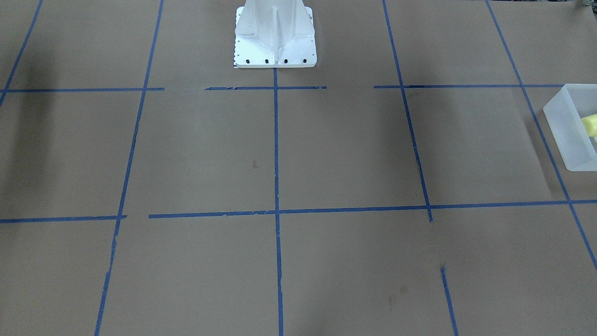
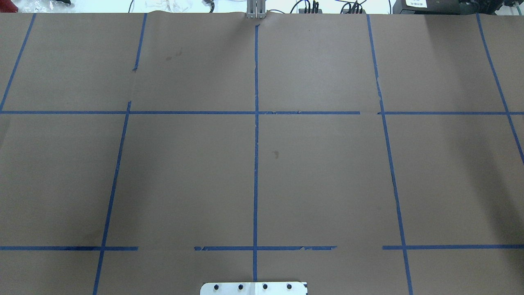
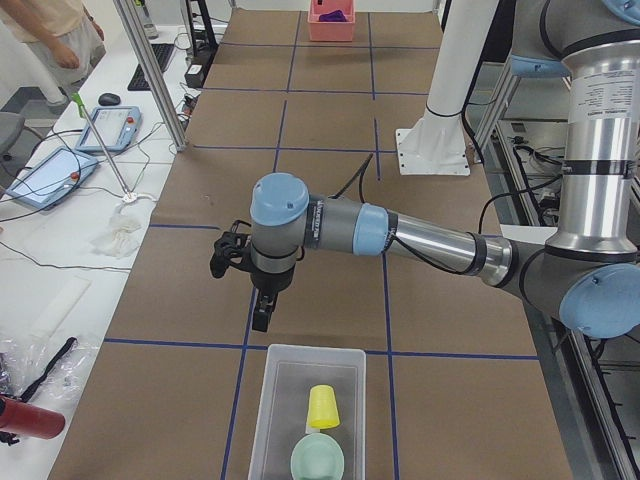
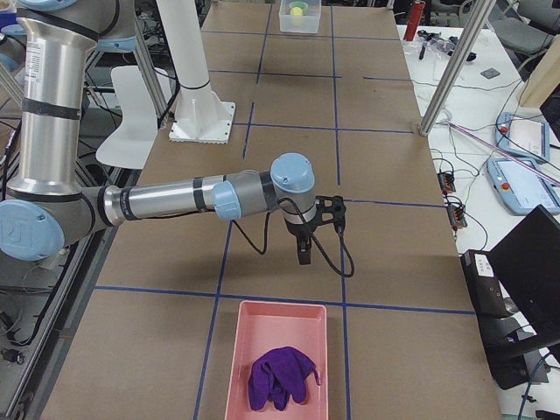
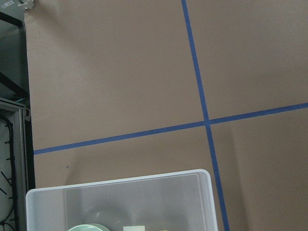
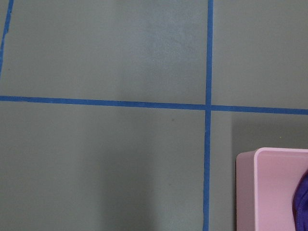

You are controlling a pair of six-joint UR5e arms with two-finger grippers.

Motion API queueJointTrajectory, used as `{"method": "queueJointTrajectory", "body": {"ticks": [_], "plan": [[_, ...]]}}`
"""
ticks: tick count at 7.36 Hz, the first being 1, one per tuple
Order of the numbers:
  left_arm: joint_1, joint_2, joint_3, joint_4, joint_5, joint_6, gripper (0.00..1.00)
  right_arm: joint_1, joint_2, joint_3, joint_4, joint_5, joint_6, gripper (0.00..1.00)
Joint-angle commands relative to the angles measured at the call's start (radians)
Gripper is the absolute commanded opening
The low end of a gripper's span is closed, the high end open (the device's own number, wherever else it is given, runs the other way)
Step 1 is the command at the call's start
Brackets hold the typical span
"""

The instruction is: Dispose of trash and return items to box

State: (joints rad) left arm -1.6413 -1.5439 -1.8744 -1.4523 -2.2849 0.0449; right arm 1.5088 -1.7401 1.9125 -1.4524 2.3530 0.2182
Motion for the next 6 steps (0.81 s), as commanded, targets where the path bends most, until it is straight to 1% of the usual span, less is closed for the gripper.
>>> {"method": "queueJointTrajectory", "body": {"ticks": [1, 3, 4, 5, 6], "plan": [[0.092, 0.03, -0.042, -0.022, -0.025, -0.091, 1.0, -0.013, 0.001, -0.003, 0.001, 0.003, 0.016, 1.0], [0.097, 0.034, -0.04, -0.02, -0.025, -0.08, 1.0, -0.016, -0.001, -0.007, -0.002, 0.006, 0.016, 1.0], [0.095, 0.034, -0.034, -0.022, -0.021, -0.027, 1.0, -0.016, -0.003, -0.009, 0.0, 0.006, 0.016, 1.0], [0.095, 0.027, -0.028, -0.016, -0.024, -0.004, 1.0, -0.016, -0.009, -0.013, 0.0, 0.032, 0.016, 1.0], [0.095, 0.016, 0.0, -0.017, -0.025, -0.003, 1.0, -0.016, -0.009, -0.013, 0.0, 0.058, 0.016, 1.0]]}}
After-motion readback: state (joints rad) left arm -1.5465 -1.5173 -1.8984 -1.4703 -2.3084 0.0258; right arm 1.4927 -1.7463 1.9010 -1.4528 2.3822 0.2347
